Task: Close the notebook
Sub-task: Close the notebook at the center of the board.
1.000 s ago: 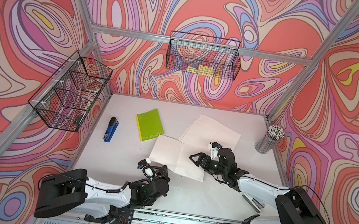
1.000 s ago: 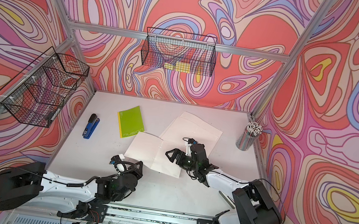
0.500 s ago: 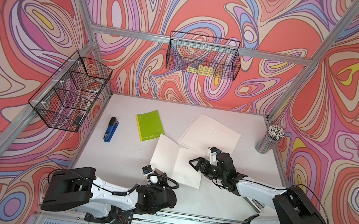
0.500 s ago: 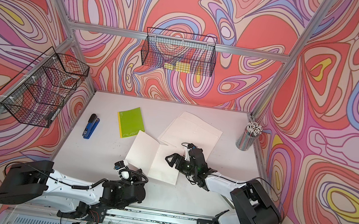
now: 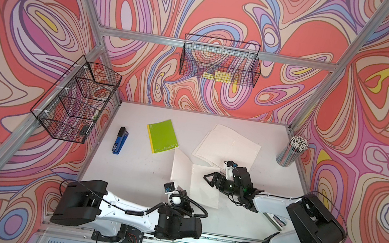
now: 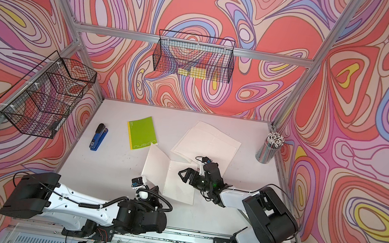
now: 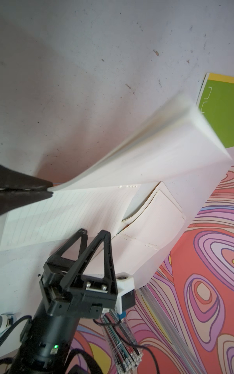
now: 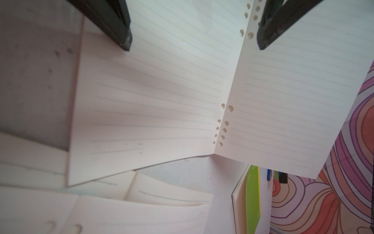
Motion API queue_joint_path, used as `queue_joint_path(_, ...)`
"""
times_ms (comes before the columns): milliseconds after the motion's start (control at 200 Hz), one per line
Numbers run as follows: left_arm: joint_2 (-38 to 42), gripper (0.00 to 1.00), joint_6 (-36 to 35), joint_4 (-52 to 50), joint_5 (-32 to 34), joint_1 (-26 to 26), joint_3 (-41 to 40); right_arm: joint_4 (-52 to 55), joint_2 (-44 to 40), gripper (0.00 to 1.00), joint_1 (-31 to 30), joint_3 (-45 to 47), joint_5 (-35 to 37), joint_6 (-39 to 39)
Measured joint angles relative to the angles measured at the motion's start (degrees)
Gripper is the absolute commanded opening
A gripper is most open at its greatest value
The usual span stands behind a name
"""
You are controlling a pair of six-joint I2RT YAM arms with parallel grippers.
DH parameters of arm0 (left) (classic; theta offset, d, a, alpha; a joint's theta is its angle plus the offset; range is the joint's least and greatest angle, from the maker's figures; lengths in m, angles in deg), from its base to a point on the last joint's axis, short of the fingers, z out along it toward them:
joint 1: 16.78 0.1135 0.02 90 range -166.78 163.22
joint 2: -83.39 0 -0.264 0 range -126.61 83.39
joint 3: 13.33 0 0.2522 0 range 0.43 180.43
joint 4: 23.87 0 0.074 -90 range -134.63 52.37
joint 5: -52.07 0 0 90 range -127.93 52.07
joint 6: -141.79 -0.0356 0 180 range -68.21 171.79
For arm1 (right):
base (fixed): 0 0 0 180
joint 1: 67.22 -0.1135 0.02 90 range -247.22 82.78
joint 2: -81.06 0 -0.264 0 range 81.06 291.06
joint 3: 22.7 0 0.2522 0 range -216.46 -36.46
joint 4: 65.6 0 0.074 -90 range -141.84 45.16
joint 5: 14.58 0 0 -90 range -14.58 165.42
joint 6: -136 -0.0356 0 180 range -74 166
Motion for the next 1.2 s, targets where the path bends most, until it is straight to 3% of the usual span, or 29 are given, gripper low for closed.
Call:
queue_joint_path(376,-7.1,0.0,-2.9,-11.8,0.5,-0.6,6.0,-7.1,2.6,0.98,0.0,1.3,-0.6,-0.1)
queue_joint_path(671,-8.5,0.0,-15.3,-9.8,-2.6,-1.1,6.2,-7.5,2.7,0.98,-0.1,1.4,-0.8,-0.1)
queue_joint_path(891,-13.9,0.0,-23.8,-12.4,-6.1,-1.1,12.4,-7.9,2.9,0.98,-0.1,1.4,-0.8,-0.2)
queue_joint_path(1197,-20.6,0.0,-27.9,-22.2,-9.6,-1.0,20.7,-7.8,2.8,0.98,-0.1,1.4,-0.6,-0.2)
